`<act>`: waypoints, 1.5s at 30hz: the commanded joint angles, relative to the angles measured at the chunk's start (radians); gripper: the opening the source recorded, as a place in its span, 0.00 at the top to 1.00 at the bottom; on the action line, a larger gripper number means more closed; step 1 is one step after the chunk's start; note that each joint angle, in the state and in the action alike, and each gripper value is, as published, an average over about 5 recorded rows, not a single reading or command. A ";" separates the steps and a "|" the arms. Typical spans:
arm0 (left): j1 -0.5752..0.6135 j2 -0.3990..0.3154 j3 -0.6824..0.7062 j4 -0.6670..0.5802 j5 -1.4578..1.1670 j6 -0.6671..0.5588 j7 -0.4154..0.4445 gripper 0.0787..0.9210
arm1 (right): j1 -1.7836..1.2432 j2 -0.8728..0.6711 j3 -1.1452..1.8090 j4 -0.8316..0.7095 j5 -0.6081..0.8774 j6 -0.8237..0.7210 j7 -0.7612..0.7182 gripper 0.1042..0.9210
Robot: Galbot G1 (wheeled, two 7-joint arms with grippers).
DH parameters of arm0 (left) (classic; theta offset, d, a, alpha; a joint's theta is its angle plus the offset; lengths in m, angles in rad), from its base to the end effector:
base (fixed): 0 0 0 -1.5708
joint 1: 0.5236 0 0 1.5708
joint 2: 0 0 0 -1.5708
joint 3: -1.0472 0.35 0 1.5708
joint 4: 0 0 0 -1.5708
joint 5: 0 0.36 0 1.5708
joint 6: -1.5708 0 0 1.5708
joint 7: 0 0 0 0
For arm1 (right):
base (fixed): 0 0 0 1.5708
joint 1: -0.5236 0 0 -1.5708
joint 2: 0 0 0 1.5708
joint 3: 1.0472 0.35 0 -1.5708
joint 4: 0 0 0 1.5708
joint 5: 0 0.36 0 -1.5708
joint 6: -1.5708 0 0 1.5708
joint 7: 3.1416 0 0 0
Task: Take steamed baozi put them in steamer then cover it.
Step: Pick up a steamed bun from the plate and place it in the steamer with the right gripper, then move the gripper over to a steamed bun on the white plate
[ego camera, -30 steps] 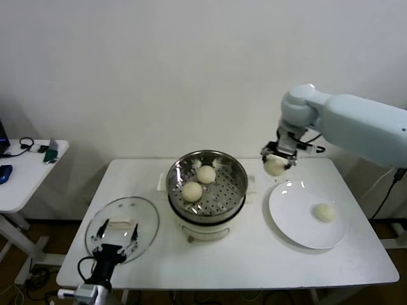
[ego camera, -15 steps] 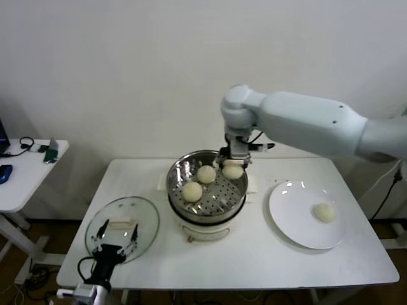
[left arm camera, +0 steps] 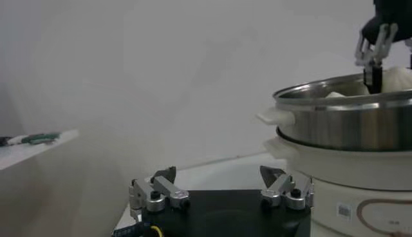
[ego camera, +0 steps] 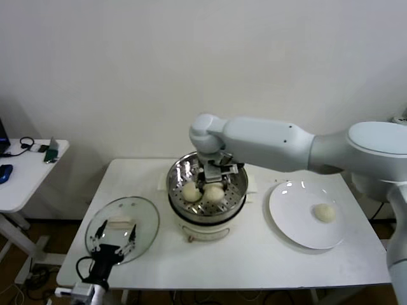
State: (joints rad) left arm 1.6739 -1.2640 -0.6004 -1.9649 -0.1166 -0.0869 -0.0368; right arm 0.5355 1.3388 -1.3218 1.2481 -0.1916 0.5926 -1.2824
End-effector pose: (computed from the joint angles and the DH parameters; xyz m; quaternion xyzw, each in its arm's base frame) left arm 0.1546 0.0883 -0.3516 -0.0209 -0.9932 -0.0939 0.0662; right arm 0.5284 0.2131 -0.0863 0.6722 0.0549 0.7383 0.0026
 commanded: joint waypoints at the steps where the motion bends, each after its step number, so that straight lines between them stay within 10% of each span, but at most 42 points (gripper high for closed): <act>1: -0.004 0.007 -0.001 0.014 -0.008 -0.002 0.000 0.12 | -0.033 0.039 -0.013 -0.010 0.006 0.006 -0.003 0.26; 27: -0.014 0.003 0.000 0.017 -0.009 0.001 -0.002 0.12 | 0.043 -0.037 0.054 0.037 -0.038 0.034 0.023 0.12; 45: -0.021 0.005 0.005 0.007 -0.012 -0.002 -0.001 0.12 | 0.242 -0.603 -0.115 0.078 0.260 -0.348 0.168 0.12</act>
State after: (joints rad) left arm 1.6520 -1.2584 -0.5967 -1.9550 -0.1290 -0.0889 -0.0387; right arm 0.7099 0.9956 -1.3555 1.3300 -0.0980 0.4671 -1.1985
